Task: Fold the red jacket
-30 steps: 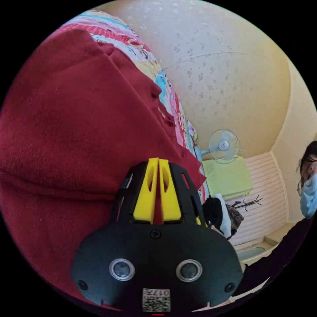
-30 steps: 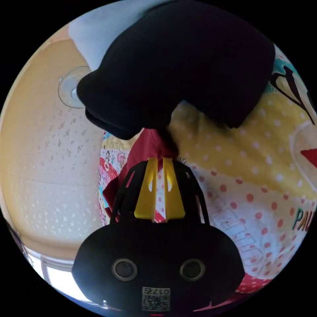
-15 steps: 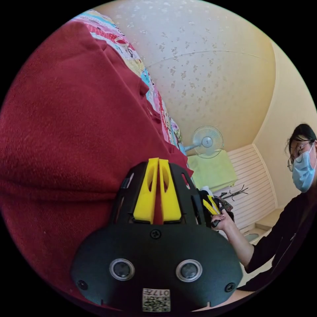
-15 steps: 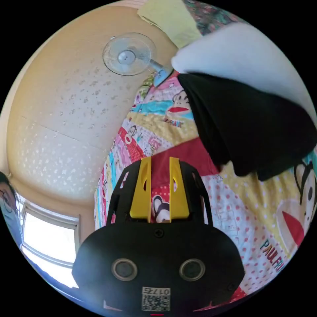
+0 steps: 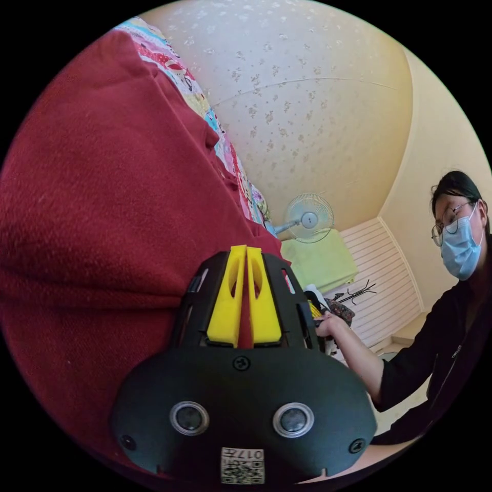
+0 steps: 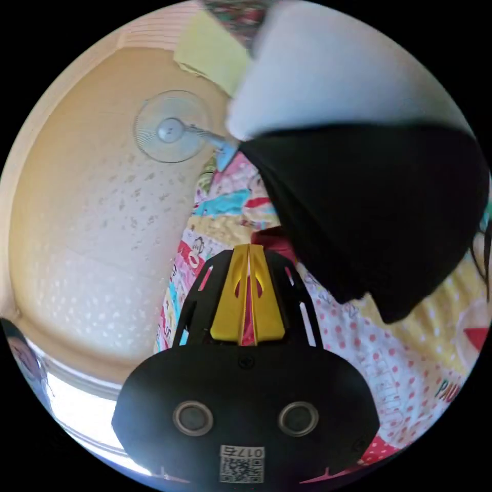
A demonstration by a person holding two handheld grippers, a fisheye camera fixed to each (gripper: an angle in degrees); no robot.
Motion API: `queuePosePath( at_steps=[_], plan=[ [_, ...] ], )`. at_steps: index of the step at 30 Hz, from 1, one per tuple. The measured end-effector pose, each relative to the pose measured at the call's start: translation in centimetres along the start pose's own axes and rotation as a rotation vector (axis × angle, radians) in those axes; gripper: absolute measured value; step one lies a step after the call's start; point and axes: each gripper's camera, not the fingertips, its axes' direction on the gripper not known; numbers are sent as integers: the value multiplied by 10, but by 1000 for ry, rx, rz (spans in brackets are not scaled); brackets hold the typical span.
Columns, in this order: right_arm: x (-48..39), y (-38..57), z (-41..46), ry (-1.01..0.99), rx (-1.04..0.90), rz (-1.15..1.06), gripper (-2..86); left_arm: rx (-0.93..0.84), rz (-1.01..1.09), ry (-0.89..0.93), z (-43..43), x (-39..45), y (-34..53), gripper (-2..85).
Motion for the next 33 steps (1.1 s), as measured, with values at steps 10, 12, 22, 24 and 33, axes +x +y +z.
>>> queuePosePath(
  at_steps=[10,12,22,24,33],
  plan=[
    [-16,15,-21,45,-93,-81,71,5,0,25,0,-5,13,-10],
    [11,27,-23,40,-76,5,88,6,1,26,0,-6,16,-10],
    [69,58,4,73,18,276,108,5,4,32,-1,-10,24,-10],
    [69,51,14,77,2,260,87,5,3,33,-2,-11,26,-10],
    [-70,16,10,116,84,-257,31,11,8,46,-8,-15,31,-10]
  ],
)
